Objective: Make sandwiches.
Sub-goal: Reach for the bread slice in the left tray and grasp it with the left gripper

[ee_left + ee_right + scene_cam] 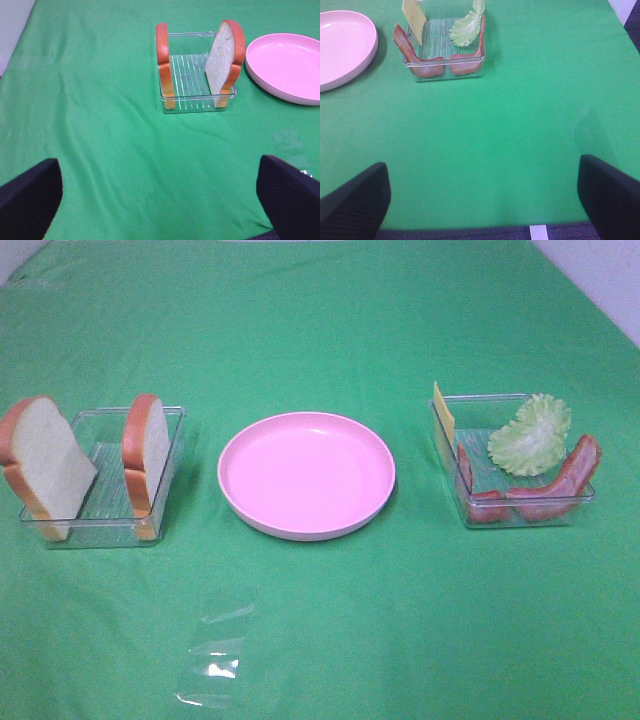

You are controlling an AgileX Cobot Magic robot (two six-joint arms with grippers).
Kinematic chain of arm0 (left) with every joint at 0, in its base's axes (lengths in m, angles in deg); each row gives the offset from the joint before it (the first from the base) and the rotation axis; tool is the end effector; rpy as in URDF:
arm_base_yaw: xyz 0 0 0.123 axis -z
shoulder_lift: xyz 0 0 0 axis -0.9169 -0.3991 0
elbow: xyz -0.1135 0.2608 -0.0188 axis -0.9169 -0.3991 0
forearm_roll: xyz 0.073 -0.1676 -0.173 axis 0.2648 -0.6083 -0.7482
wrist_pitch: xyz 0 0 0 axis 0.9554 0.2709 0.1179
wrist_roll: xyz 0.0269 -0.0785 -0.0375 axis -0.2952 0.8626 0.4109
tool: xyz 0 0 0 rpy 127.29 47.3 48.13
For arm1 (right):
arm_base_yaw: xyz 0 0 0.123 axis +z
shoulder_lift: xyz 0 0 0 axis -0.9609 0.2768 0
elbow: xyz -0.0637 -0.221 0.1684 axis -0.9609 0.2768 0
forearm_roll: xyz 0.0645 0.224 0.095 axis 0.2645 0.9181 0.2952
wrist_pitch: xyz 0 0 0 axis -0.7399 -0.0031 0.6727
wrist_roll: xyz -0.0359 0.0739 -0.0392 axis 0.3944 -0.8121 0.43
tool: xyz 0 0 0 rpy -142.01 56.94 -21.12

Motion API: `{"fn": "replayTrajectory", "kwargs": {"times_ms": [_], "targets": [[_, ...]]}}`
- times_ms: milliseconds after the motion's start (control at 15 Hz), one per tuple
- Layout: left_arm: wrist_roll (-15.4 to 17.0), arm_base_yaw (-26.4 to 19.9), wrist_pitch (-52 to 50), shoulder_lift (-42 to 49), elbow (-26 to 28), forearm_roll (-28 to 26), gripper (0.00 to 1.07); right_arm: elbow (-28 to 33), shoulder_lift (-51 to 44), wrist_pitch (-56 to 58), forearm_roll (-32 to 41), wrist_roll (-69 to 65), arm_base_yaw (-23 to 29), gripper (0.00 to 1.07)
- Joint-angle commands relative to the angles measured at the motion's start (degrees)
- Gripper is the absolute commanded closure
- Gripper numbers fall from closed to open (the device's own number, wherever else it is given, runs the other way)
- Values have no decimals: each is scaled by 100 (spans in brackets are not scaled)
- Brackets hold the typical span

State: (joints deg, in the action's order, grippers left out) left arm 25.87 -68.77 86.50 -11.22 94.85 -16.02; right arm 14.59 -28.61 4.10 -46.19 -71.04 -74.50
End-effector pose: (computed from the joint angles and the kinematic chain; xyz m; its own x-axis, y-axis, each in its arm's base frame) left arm -0.0091 -0.0084 0.2815 -0.4493 -0.0134 -0.8933 0.0417 0.9985 -0.0360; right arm -0.0022 -0.0020 0.2611 -0.5289 0.0121 -0.8486 0.0326 0.9994 -0.0061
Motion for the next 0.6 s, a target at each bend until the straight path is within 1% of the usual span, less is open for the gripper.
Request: {"fn": "replayTrajectory", "kwargs": {"times_ms": [67, 600], "targets": [[-17, 0, -29, 86, -17, -34, 9, 11, -166, -23, -17, 40, -40, 9], [-17, 0, -40, 86, -11, -34, 9, 11, -166, -23, -17, 40, -40, 9]]}}
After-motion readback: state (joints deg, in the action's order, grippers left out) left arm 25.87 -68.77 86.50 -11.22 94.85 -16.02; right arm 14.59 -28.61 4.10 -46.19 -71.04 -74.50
